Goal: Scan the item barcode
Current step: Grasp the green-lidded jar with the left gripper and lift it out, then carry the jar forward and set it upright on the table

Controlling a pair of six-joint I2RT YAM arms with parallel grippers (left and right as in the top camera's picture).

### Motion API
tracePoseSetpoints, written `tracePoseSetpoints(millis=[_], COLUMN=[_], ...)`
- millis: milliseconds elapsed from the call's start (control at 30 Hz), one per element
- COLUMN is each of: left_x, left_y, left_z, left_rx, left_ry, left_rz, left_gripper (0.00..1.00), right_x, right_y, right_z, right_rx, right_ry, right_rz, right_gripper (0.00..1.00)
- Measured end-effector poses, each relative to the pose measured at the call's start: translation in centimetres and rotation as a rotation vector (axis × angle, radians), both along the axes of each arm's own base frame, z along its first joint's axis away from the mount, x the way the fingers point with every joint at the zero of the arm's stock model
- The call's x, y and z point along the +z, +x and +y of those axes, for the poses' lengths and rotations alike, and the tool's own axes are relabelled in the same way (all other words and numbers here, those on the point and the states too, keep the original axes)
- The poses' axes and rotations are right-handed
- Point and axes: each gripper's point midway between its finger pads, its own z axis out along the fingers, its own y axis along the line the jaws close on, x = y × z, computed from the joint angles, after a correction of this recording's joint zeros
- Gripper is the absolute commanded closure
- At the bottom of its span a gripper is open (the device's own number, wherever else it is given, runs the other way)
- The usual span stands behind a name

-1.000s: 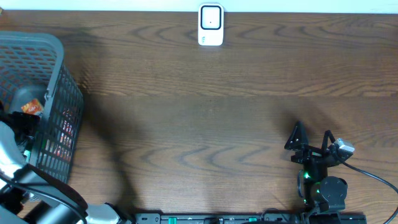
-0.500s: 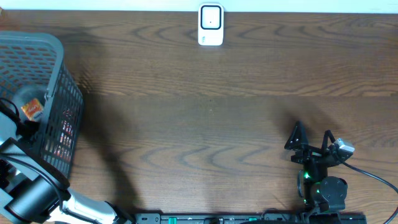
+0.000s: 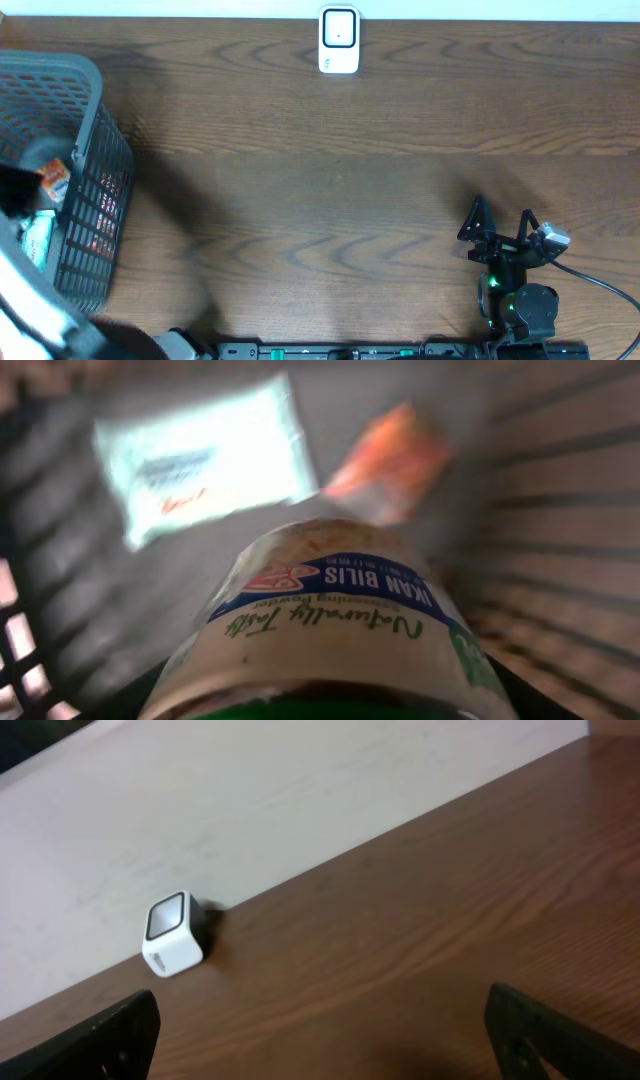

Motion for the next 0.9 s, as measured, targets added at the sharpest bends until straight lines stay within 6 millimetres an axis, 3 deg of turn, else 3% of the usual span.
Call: tracePoseSetpoints(millis=[33,100,200,300,400,533,667,900], left_x=[3.5,8.2,13.8,16.8,17.7,15.3,9.4,-0.6], left_y=[0.2,0.2,0.1,0.7,2.0,4.1,6.4,8.8], left_z=[-0.6,-2.5,-6.8,-11.7,-17.0,-22.9,-27.6,-33.3], left_rx=[-0.016,-0.057,-0.151,-0.286,-0.445,-0.579,-0.603,-0.504], left_ry=[0.054,0.112,0.15,0.13,0.052,-0.066,-0.11,-0.016], left_rz=[-0.093,-0.24,-0.448,-0.579,-0.639,-0.575,-0.371,-0.053], left_gripper=[0.43,0.43,0.43,0.43,0.43,0.43,0.43,0.42], right_x=[0.0,0.0,0.0,0.0,0.0,0.0,0.0,0.0], right_y=[0.0,0.0,0.0,0.0,0.0,0.0,0.0,0.0], right_z=[0.0,0.0,0.0,0.0,0.0,0.0,0.0,0.0], right_rx=[0.0,0.0,0.0,0.0,0.0,0.0,0.0,0.0], right_ry=[0.0,0.0,0.0,0.0,0.0,0.0,0.0,0.0], right_rz=[0.0,0.0,0.0,0.0,0.0,0.0,0.0,0.0], right_gripper=[0.01,0.01,0.01,0.01,0.01,0.01,0.01,0.01])
